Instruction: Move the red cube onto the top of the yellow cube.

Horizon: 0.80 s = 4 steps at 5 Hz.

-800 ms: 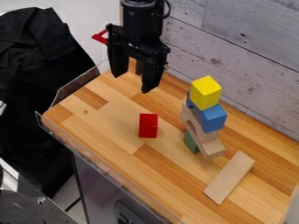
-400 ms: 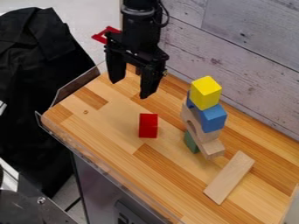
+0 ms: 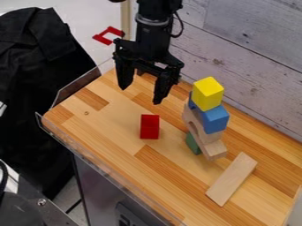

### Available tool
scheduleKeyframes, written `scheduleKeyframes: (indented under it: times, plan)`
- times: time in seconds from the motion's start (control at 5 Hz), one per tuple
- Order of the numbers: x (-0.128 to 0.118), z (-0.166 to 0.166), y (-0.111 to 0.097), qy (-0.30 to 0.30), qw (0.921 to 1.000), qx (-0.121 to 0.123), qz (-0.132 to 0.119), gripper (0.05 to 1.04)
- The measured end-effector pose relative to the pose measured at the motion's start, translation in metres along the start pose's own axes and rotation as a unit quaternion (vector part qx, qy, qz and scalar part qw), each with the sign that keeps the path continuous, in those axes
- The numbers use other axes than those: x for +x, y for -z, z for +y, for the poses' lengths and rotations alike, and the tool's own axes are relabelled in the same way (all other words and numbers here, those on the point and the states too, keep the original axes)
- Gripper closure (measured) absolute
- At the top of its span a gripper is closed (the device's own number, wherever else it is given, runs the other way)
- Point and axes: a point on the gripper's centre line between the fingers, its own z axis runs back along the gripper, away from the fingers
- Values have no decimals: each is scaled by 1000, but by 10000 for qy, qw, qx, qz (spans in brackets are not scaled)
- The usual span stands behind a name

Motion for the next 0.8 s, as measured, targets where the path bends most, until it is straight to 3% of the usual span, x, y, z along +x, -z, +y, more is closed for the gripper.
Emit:
scheduleKeyframes:
  times: [0.4, 0.8]
  plan:
    - [5, -9, 10, -653, 9971, -327, -213, 84]
    - [6, -8, 26, -1362, 9901, -200, -285, 84]
